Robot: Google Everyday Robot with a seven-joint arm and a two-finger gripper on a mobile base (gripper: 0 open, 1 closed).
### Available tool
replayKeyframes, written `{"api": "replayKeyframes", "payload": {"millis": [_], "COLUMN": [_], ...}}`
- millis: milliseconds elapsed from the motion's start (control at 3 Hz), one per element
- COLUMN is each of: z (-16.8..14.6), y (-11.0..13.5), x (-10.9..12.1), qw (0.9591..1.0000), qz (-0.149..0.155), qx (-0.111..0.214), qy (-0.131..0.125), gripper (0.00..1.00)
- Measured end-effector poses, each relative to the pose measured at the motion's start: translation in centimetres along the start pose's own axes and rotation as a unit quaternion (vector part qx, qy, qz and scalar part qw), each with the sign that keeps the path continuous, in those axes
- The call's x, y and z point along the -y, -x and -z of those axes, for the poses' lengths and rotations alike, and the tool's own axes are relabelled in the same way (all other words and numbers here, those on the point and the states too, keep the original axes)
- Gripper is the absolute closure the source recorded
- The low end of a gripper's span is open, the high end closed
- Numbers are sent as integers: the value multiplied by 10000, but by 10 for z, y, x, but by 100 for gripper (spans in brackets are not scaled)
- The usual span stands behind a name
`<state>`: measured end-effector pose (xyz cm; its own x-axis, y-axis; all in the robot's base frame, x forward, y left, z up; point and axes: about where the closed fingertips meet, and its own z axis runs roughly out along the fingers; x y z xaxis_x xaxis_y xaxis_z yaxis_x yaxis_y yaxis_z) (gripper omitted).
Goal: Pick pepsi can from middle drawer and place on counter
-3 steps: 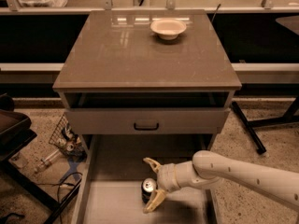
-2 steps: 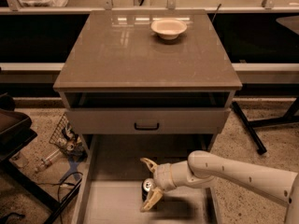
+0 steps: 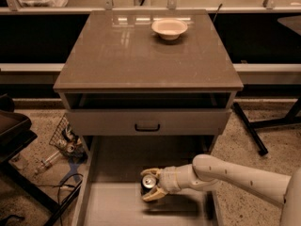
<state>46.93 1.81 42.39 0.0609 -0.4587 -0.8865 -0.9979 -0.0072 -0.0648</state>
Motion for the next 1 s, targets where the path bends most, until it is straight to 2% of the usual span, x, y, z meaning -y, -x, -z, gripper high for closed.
{"api": "replayKeyframes", "payload": {"millis": [667, 1000], "z": [-4, -5], "y": [2, 2], "x": [-1, -2], "qw": [10000, 10000], "qz": [4, 5], "qx": [19, 27], "qy": [35, 51], "gripper": [87, 100]}}
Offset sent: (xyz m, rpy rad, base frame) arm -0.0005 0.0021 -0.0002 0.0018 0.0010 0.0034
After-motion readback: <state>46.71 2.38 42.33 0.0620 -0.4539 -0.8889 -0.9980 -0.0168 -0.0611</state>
